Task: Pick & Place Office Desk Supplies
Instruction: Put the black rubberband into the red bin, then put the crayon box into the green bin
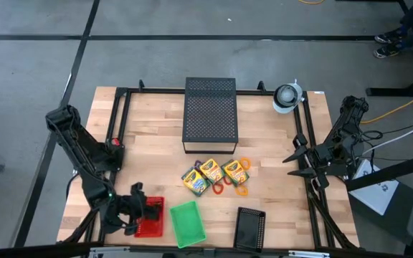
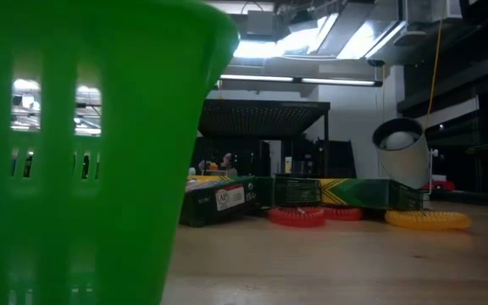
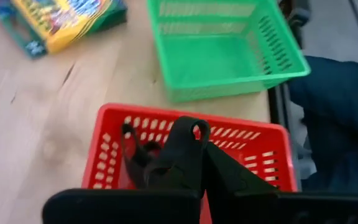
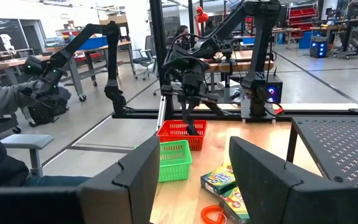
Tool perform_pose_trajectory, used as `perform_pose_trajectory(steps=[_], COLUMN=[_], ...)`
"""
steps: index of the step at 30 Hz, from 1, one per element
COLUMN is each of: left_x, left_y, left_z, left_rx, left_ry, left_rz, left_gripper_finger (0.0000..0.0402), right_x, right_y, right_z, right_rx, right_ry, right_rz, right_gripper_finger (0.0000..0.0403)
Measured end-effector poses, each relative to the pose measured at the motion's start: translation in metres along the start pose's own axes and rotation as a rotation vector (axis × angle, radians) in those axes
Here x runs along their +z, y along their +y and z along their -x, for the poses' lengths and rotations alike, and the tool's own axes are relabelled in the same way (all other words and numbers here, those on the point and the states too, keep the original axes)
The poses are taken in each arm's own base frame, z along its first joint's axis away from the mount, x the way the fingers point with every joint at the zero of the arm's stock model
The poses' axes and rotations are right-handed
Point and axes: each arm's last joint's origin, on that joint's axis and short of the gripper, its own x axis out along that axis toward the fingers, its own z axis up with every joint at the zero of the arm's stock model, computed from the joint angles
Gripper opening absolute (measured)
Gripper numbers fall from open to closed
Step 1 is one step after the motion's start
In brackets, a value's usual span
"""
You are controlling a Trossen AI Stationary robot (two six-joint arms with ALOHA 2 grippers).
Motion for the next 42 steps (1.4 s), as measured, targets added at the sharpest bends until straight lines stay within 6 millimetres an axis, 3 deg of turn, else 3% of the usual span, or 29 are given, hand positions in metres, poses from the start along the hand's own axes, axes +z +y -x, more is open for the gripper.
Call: perform_pose_trajectory(steps=[18, 22, 29, 32, 35, 38, 42], left_x=[0.000, 0.001, 0.023, 0.032, 0.038, 0.043, 0.047], left_y=[0.001, 0.001, -0.011, -0.012, -0.005, 0.007, 0.029], left_z=[0.000, 0.000, 0.002, 0.000, -0.006, -0.016, -0.028], left_rx=[0.021, 0.031, 0.114, 0.162, 0.191, 0.224, 0.201], left_ry=[-0.019, -0.055, -0.401, -0.448, -0.433, -0.415, -0.401], left_rz=[0.081, 0.045, -0.258, -0.357, -0.388, -0.402, -0.406], left_gripper_finger=[0.0158, 0.0168, 0.0158, 0.0148, 0.0136, 0.0124, 0.0112], right_x=[0.000, 0.000, 0.006, 0.009, 0.004, -0.005, -0.016], right_y=[0.000, 0.000, 0.011, 0.017, 0.018, 0.009, -0.002], right_z=[0.000, 0.000, -0.009, -0.016, -0.028, -0.040, -0.052], right_rx=[0.000, 0.009, 0.076, 0.083, -0.029, -0.337, -0.515], right_ry=[0.001, 0.002, -0.053, -0.081, -0.045, -0.030, 0.021], right_rz=[-0.024, -0.015, 0.105, 0.153, 0.118, -0.066, -0.052], right_gripper_finger=[0.0196, 0.0196, 0.0196, 0.0196, 0.0196, 0.0196, 0.0196])
